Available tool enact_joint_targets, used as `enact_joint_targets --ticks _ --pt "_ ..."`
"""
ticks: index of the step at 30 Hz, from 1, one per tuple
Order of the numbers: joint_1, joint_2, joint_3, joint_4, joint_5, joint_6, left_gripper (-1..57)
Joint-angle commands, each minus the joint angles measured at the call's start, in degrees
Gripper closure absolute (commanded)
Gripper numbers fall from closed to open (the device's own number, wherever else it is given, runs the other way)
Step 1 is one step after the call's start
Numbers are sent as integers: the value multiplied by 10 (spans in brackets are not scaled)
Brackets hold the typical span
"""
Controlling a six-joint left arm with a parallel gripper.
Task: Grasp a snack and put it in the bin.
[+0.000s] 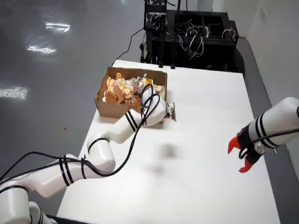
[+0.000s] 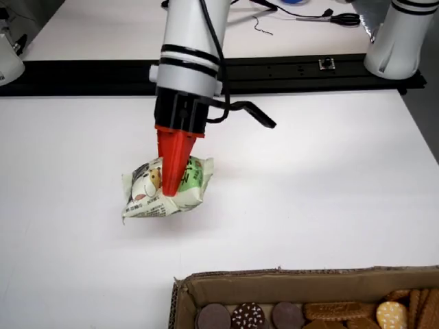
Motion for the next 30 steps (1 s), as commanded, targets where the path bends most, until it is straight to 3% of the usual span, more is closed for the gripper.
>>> enact_joint_targets --ticks 1,12,21,30 --pt "14 -3 -29 -1 4 60 567" --pt "64 -20 -49 -1 11 188 569" --pt "101 -27 -51 19 6 277 569" --pt "126 -28 -25 22 -33 346 569"
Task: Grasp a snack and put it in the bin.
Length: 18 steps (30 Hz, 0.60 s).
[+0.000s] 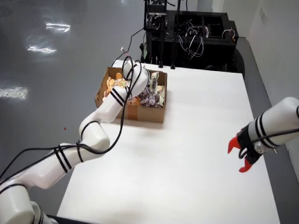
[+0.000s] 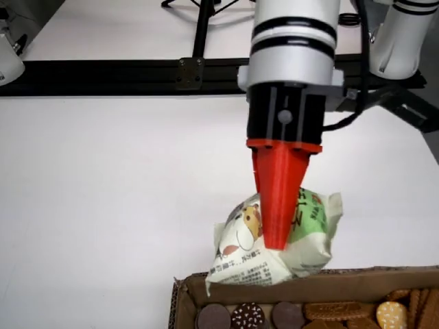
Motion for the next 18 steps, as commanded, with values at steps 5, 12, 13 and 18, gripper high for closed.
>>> enact_joint_targets --ticks 5,12,13,18 --pt "11 0 50 -5 -48 34 569" --pt "19 0 74 -15 -86 43 475" --pt "20 0 77 -17 -90 45 410" --pt "25 0 87 -24 -101 46 202"
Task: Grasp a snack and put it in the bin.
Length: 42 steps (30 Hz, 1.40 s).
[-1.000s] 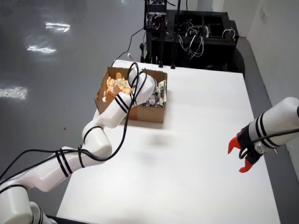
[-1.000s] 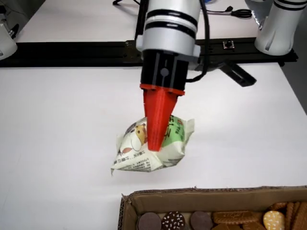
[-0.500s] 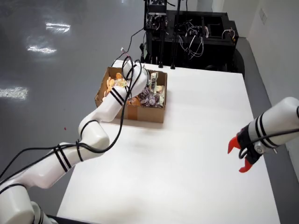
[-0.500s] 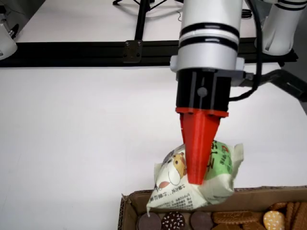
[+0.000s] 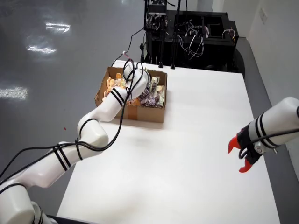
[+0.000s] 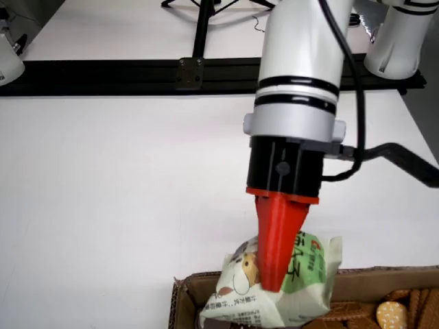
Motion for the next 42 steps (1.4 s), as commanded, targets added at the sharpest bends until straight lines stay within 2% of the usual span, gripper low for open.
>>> enact_joint_targets --ticks 1,4,7,14,20,24,35,42 --pt "3 0 5 -5 -6 -2 180" --pt "4 0 6 -7 -7 -2 139" --pt "3 1 4 -8 -4 -2 157" --pt "-7 13 -23 -9 22 0 307" --pt "-19 18 -51 -8 57 11 472" --pt "-30 19 -74 -7 78 23 529" --pt "-80 3 -93 -11 120 52 567" --pt "-116 -79 -10 -14 130 58 570"
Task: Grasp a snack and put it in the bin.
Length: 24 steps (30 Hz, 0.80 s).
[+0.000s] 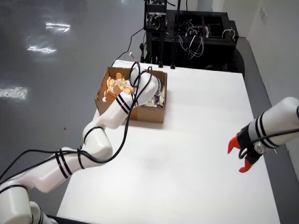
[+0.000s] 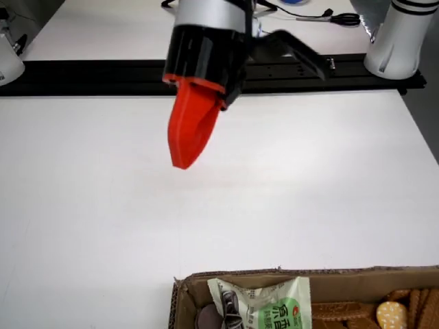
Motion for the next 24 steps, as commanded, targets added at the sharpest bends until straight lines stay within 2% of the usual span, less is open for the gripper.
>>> enact_joint_targets --ticks 1,11,20,24 --pt "-21 -62 71 -4 2 1 570" --pt "-85 -198 265 -16 3 -15 570" --pt "-151 -295 435 -31 -8 -78 569" --pt "-178 -356 538 -36 -29 -113 569"
